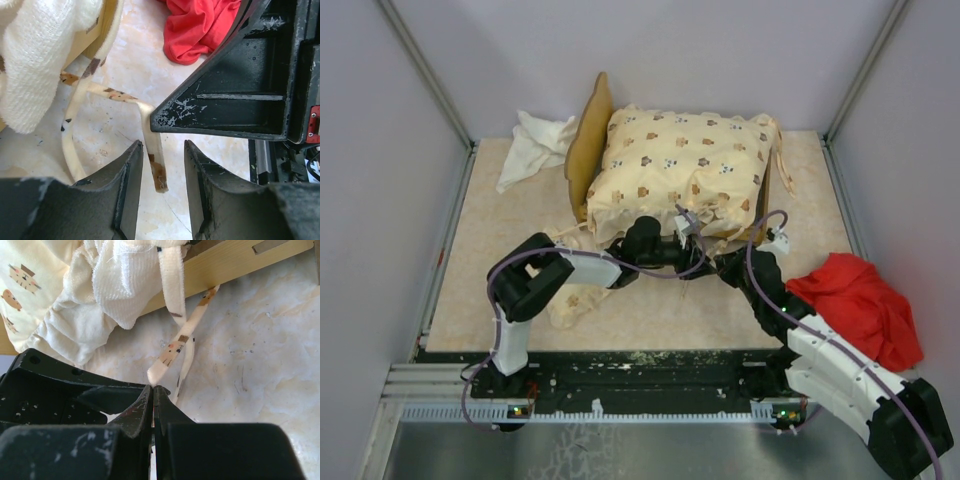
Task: Set up the pet bed
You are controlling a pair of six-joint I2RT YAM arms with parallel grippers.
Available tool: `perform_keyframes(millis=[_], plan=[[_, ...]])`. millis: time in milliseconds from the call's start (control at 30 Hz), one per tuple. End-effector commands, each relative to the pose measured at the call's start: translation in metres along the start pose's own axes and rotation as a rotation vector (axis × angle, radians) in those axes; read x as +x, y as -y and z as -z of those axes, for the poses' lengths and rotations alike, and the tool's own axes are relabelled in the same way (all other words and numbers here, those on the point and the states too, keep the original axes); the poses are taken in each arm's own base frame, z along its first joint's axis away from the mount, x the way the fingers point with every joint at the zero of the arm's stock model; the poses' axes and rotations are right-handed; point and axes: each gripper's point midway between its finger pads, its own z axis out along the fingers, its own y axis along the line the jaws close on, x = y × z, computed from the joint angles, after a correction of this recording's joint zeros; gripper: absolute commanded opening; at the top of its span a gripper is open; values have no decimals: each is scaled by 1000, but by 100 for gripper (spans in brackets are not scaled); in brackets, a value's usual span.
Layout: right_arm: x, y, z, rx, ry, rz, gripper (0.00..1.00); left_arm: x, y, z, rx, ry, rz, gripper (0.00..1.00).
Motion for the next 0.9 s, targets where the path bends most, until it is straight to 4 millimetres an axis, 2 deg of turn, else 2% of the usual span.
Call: perform_keyframes(millis=[0,67,133,167,233,300,400,533,600,667,800,867], plan=[[-25,-30,5,-70,64,-55,0,-2,-1,-2,-5,21,-54,45],[-25,-31,5,-70,58,-55,0,-2,-4,-1,-20,26,-70,45],[-25,-33,6,-75,51,-51,0,-3,-7,0,-34,30,-81,38],[-25,-34,6,-78,49,-50,0,-4,-7,0,-37,33,-84,29],[-24,-35,6,-95,48,-26,0,-10,-9,3,-57,48,-85,4],[-20,-40,5,-146,39,64,0,-17,-15,10,-94,76,-66,0],[-20,-55,8,-250,21,337,18,-26,-22,20,-104,101,-6,0],[-40,-67,23,-323,68,775,32,-36,-28,29,-113,111,58,0],[-34,-72,31,-446,58,1160,35,-37,-29,29,-115,109,53,0],[-17,-64,40,-548,-41,1415,40,-37,-33,27,-115,96,68,0],[17,-50,61,-805,-251,1748,44,-38,-36,26,-85,90,147,0],[18,-42,57,-833,-323,1864,44,-40,-36,24,-77,78,160,0]])
